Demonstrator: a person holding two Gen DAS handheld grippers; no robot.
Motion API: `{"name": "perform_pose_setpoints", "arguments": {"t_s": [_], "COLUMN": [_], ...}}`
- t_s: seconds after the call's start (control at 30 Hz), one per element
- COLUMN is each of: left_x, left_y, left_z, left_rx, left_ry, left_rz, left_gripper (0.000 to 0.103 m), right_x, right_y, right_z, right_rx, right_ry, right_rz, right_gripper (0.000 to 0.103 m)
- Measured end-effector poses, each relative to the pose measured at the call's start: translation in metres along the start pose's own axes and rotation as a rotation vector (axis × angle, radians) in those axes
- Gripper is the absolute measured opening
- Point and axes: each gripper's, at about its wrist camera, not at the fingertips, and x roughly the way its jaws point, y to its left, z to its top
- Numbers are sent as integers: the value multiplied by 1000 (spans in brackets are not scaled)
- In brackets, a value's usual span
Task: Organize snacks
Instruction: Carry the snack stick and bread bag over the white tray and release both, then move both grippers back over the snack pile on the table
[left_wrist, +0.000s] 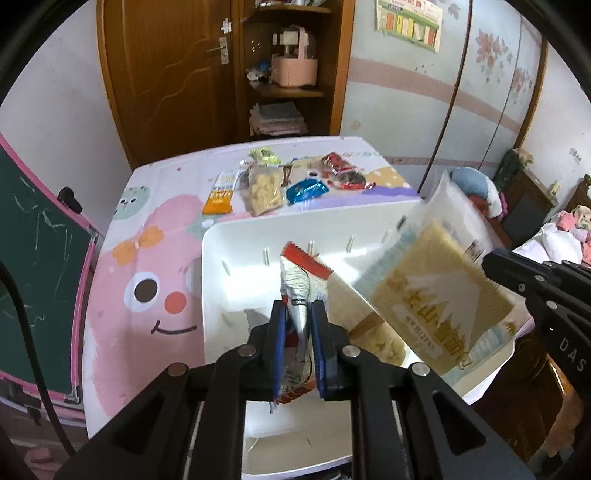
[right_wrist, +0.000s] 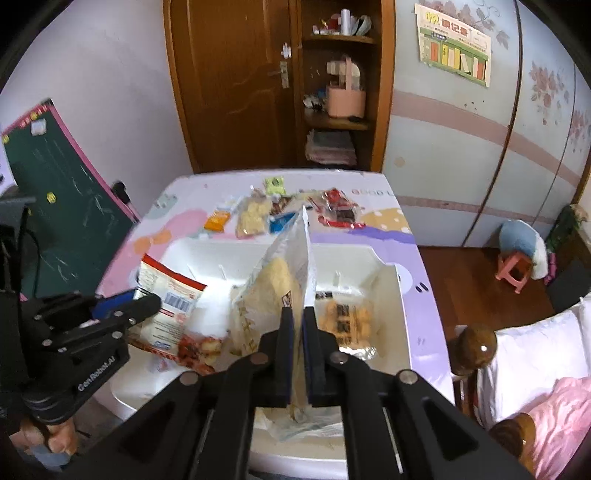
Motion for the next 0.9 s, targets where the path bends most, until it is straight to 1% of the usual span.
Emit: {"name": "perform_pose_setpoints", "arguments": {"t_s": [0.03, 0.07, 0.1, 0.13, 0.17, 0.2, 0.23, 0.27, 0.33, 0.43, 0.57, 0.9], "left_x": [1, 2, 1, -4, -6, -8, -8, -9, -8, -7, -5, -3], "left_y": [0, 0, -1, 0, 0, -1, -2, -2, -1, 5, 10, 10], "left_z": [-1, -2, -3, -5, -5, -4, -5, -5, -5, -6, -8, -11], "left_rx": [-2, -1, -5, -12, -11, 0, 7, 11, 6, -24, -43, -47], "left_ry": [4, 5, -7, -40, -56, -67, -71, -74, -71, -64, -55, -47], "left_rz": [8, 20, 29, 38, 40, 47, 58, 74, 78, 67, 71, 71], "left_gripper": [48, 82, 93, 97, 97, 97, 97, 97, 97, 97, 97, 97], "right_x": [1, 1, 0, 0, 0, -1, -2, -3, -3, -1, 1, 4], "right_y": [1, 2, 3, 5, 7, 7, 7, 7, 9, 8, 7, 8], "right_z": [-1, -3, -4, -5, -6, -6, -8, -8, -9, -11, -14, -15], "right_rx": [-2, -8, -14, -23, -30, -33, -36, -39, -47, -41, -33, -35], "right_ry": [0, -10, -15, -23, -32, -40, -53, -64, -65, -53, -43, -30], "right_rz": [-20, -53, -76, -107, -132, -149, -171, -186, -197, -193, -190, -185], "right_gripper": [6, 9, 18, 26, 41, 50, 52, 52, 52, 52, 52, 52]}}
